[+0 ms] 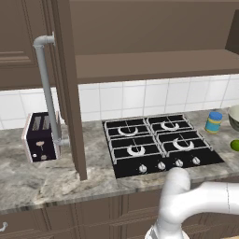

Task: Open the cabinet. Place the bowl and condiment on the counter. Then place the lime and garlic on the cutting board.

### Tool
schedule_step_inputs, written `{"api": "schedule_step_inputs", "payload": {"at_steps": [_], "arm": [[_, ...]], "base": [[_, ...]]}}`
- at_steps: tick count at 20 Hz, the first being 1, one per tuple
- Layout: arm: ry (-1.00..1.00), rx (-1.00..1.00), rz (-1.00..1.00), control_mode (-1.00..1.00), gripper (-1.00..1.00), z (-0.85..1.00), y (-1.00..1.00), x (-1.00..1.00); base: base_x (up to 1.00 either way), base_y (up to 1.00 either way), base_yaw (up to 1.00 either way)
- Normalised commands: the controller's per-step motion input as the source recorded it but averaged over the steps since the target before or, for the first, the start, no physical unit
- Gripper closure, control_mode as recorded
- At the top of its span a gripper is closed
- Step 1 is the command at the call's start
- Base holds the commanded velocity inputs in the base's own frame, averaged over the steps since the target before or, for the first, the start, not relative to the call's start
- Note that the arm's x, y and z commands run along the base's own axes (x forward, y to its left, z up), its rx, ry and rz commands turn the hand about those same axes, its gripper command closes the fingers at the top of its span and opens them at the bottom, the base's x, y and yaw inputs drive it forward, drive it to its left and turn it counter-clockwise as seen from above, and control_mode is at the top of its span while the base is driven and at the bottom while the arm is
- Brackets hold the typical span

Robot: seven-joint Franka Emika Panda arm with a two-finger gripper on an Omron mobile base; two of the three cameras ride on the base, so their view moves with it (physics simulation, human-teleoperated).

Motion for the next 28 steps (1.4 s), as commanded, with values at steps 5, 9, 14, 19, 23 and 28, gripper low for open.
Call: {"api": "schedule_step_inputs", "payload": {"at_steps": [5,9,14,19,23,28], "arm": [[0.0,0.0,0.0,-1.0,1.0,-0.17,-0.25,0.24],[0.0,0.0,0.0,-1.0,1.0,-0.18,-0.33,0.19],[0.0,0.0,0.0,-1.0,1.0,-0.12,-0.32,0.11],[0.0,0.0,0.0,-1.0,1.0,-0.01,-0.12,0.01],[0.0,0.0,0.0,-1.0,1.0,0.0,-0.01,0.0],[0.0,-0.04,0.0,-1.0,-1.0,0.0,0.12,0.01]], "base": [[0.0,0.0,0.0],[0.0,0.0,0.0],[0.0,0.0,0.0],[0.0,0.0,0.0],[0.0,0.0,0.0],[0.0,0.0,0.0]]}}
